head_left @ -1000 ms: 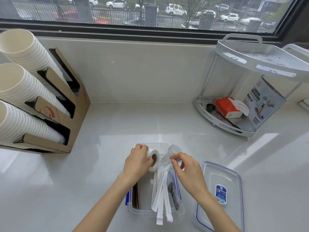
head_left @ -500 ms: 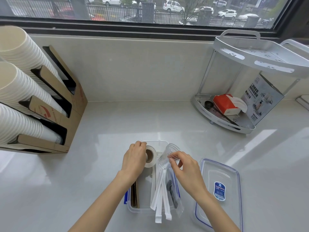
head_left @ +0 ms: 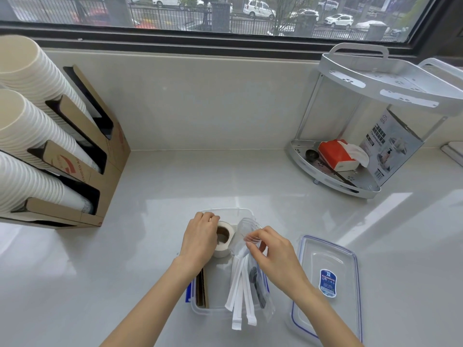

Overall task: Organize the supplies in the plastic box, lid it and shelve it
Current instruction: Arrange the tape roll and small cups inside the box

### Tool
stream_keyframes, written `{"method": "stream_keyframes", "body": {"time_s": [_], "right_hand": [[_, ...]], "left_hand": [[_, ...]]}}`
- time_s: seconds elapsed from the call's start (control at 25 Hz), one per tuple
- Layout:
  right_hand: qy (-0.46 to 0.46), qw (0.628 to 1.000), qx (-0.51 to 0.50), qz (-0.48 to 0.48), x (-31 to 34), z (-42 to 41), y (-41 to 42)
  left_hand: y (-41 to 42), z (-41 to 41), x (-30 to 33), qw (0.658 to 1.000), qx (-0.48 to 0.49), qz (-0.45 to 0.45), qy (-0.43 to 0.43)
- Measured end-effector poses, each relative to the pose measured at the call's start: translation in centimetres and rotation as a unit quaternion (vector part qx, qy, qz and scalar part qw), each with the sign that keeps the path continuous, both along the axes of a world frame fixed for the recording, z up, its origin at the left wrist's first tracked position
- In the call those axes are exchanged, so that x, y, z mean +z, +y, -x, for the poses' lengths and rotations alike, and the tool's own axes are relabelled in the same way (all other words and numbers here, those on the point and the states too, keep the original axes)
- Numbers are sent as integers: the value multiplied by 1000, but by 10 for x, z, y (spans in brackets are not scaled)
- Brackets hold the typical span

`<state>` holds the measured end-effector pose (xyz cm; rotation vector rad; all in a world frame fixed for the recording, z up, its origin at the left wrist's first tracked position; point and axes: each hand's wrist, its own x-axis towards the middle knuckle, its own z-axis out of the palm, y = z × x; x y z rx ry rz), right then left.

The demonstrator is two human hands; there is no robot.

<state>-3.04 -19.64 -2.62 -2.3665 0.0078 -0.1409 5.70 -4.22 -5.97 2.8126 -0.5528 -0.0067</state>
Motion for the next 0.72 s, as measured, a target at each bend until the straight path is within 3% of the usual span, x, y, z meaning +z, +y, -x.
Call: {"method": "stream_keyframes", "body": {"time_s": [0.24,0.48,0.72], "right_hand": [[9,996,83,30,-3,2,17],[39,989,124,70,-14,7,32],[73,981,156,90,-16,10,39]], "left_hand": [[34,42,0,984,69,156,46],[45,66,-12,967,65,204,140],[48,69,-15,960,72,234,137]]}}
